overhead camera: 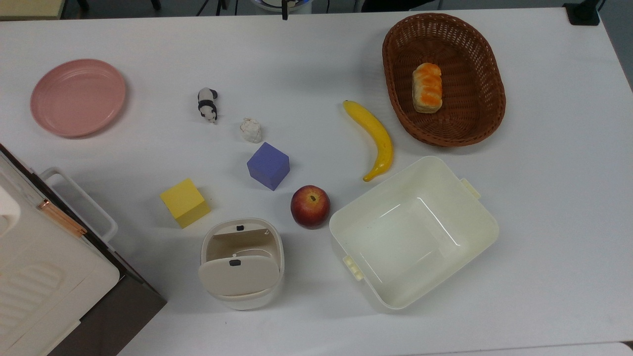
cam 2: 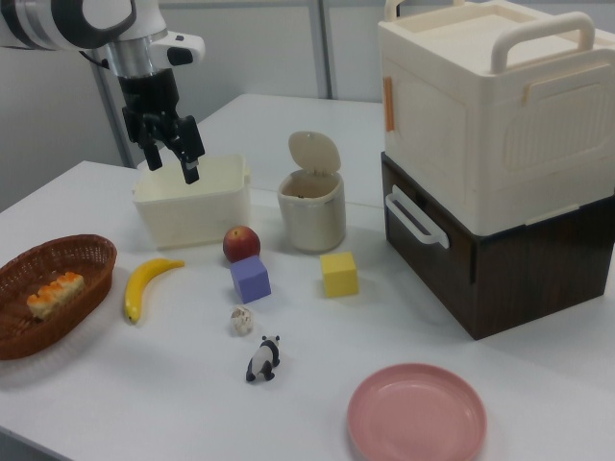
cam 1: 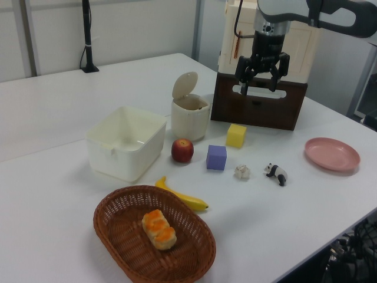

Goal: Open the trash can

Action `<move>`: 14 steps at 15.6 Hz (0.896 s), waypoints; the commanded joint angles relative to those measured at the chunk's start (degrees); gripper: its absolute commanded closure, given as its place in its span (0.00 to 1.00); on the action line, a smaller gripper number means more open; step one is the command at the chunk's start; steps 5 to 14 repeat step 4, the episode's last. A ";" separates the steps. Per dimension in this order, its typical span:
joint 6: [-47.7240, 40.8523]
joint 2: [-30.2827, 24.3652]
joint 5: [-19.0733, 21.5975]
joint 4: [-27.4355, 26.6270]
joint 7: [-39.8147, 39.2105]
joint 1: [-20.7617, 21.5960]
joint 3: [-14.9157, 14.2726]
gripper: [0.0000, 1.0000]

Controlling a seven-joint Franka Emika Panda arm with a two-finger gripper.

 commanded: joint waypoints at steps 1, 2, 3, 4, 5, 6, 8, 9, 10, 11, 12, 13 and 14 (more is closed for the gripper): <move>0.82 -2.00 1.19 -2.46 -1.26 2.73 -2.81 0.00; 0.82 -1.91 1.19 -2.46 -1.35 2.74 -2.81 0.00; 0.73 -1.91 1.28 -2.46 -1.35 2.65 -2.81 0.00; 0.73 -1.82 1.28 -2.37 -1.35 2.65 -2.73 0.00; 0.73 -1.82 1.28 -2.37 -1.35 2.65 -2.73 0.00; 0.73 -1.82 1.28 -2.37 -1.35 2.65 -2.73 0.00; 0.73 -1.82 1.28 -2.37 -1.35 2.65 -2.73 0.00; 0.73 -1.82 1.28 -2.37 -1.35 2.65 -2.73 0.00; 0.73 -1.82 1.28 -2.37 -1.35 2.65 -2.73 0.00; 0.73 -1.82 1.28 -2.37 -1.35 2.65 -2.73 0.00; 0.73 -1.82 1.28 -2.37 -1.35 2.65 -2.73 0.00; 0.73 -1.82 1.28 -2.37 -1.35 2.65 -2.73 0.00; 0.73 -1.82 1.28 -2.37 -1.35 2.65 -2.73 0.00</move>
